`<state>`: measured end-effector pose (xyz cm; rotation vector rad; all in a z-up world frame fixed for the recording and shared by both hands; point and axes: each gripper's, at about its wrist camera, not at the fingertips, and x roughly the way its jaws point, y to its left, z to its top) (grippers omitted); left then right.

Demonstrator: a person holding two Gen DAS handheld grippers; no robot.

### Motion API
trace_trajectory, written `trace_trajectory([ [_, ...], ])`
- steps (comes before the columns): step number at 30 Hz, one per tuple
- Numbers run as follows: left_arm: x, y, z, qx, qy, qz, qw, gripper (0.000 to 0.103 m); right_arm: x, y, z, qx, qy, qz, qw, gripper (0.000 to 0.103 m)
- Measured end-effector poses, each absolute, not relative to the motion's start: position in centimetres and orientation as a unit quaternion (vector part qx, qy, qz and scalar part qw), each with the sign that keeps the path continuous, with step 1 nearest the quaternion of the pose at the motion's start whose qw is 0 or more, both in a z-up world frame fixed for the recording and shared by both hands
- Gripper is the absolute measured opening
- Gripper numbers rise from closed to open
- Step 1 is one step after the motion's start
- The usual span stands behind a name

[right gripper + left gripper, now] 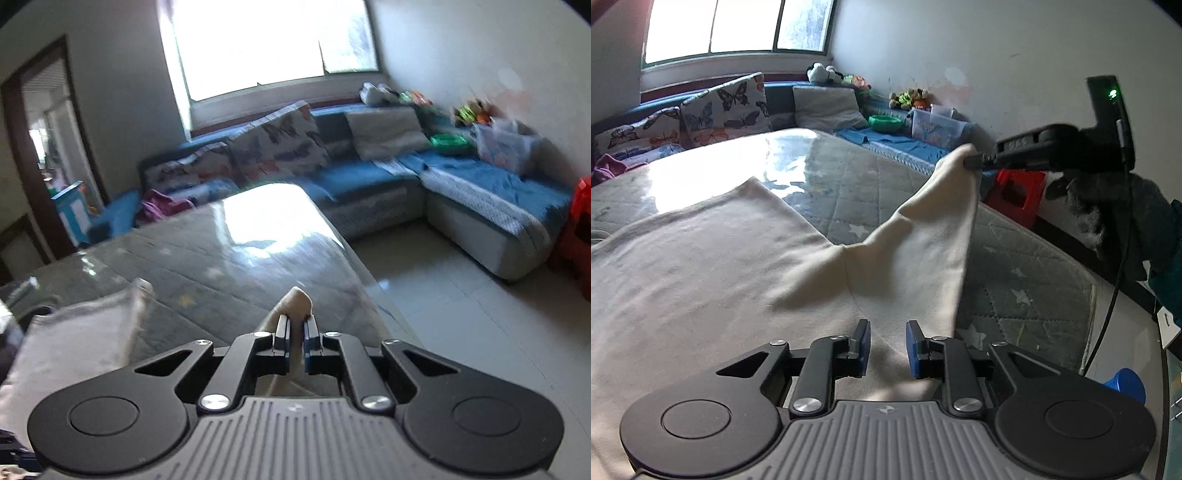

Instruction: Fold clothes

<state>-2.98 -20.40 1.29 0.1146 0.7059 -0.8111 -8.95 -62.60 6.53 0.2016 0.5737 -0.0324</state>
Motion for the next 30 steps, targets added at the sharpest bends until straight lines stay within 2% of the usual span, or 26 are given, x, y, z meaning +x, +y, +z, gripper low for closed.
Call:
trace_trajectory([
  [7, -3.5, -15.1, 2.1, 0.037, 0.328, -0.331, 0.884, 0.027, -10.6, -56.9, 11.5, 0.047, 0.240, 0.071, 0.967, 0.006],
  [12, -4.0, -10.4, 2.4, 0.015, 0.327, -0.282, 0.902, 0.027, -10.7, -51.1, 12.8, 0.006, 0.239, 0.154, 0.959, 0.006],
  [20, -5.4, -5.6, 2.4, -0.023, 0.326, -0.236, 0.915, 0.029, -10.6, -41.0, 10.6, -0.047, 0.280, 0.267, 0.921, 0.006],
  [30, -6.1, -4.1, 2.1, -0.043, 0.328, -0.221, 0.918, 0.029, -11.8, -33.4, 5.4, -0.110, 0.343, 0.346, 0.866, 0.007],
])
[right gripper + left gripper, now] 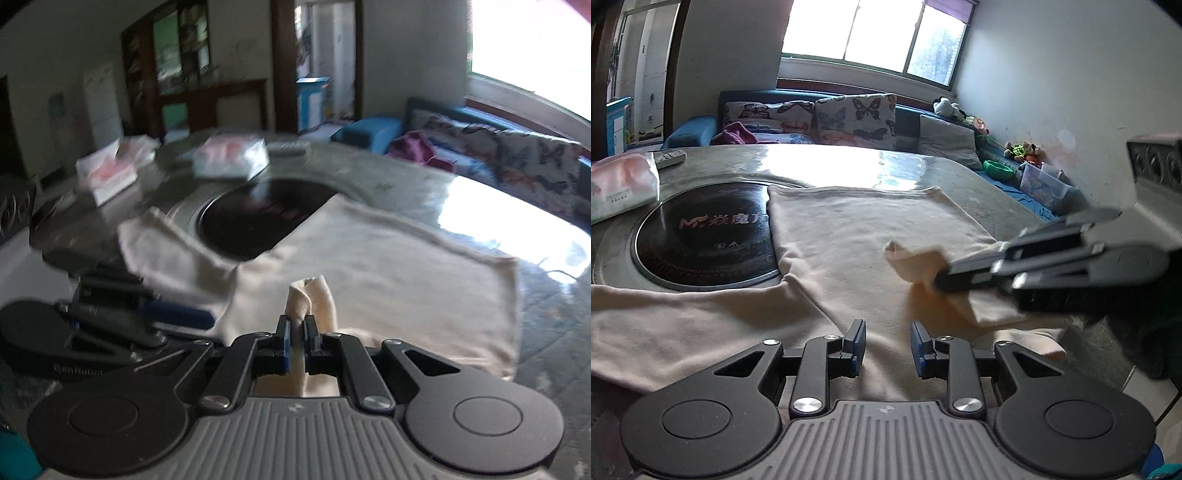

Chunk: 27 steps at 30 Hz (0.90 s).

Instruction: Fold clothes

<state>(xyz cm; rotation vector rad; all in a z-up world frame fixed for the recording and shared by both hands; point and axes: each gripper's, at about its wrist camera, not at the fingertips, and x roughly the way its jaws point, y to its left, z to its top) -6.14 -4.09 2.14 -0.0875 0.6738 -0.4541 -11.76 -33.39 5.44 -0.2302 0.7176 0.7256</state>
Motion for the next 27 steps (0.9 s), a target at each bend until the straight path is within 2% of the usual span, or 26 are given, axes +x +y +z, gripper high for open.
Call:
trace_trajectory([
  [7, -5.5, -4.5, 2.6, -0.047, 0.327, -0.227, 0.916, 0.029, -12.9, -34.8, 5.8, -0.110, 0.342, 0.354, 0.864, 0.023],
  [9, -5.2, -4.9, 2.6, -0.045, 0.328, -0.229, 0.916, 0.029, -13.2, -36.4, 6.2, -0.107, 0.339, 0.338, 0.872, 0.039],
  [15, -4.5, -6.0, 1.8, -0.033, 0.351, -0.218, 0.910, 0.029, -14.2, -42.3, 6.0, -0.099, 0.358, 0.259, 0.892, 0.047],
  [18, -4.4, -6.3, 1.5, -0.029, 0.355, -0.217, 0.909, 0.025, -14.7, -44.5, 5.2, -0.092, 0.371, 0.225, 0.896, 0.052],
  [19, -4.4, -6.4, 1.5, -0.027, 0.355, -0.217, 0.909, 0.021, -14.9, -45.1, 4.9, -0.087, 0.374, 0.218, 0.897, 0.054],
  [20, -4.4, -6.6, 1.5, -0.025, 0.355, -0.217, 0.909, 0.010, -15.0, -45.6, 4.6, -0.083, 0.377, 0.212, 0.898, 0.055],
  [21, -4.3, -6.7, 1.7, -0.021, 0.352, -0.216, 0.910, 0.006, -15.2, -46.0, 4.3, -0.080, 0.380, 0.207, 0.898, 0.055],
  [23, -4.3, -6.9, 2.1, -0.014, 0.344, -0.215, 0.914, 0.003, -15.4, -46.4, 3.6, -0.076, 0.383, 0.198, 0.899, 0.056],
  [27, -4.1, -7.6, 4.8, 0.001, 0.311, -0.226, 0.923, 0.002, -15.6, -46.8, 2.8, -0.064, 0.380, 0.193, 0.902, 0.060],
])
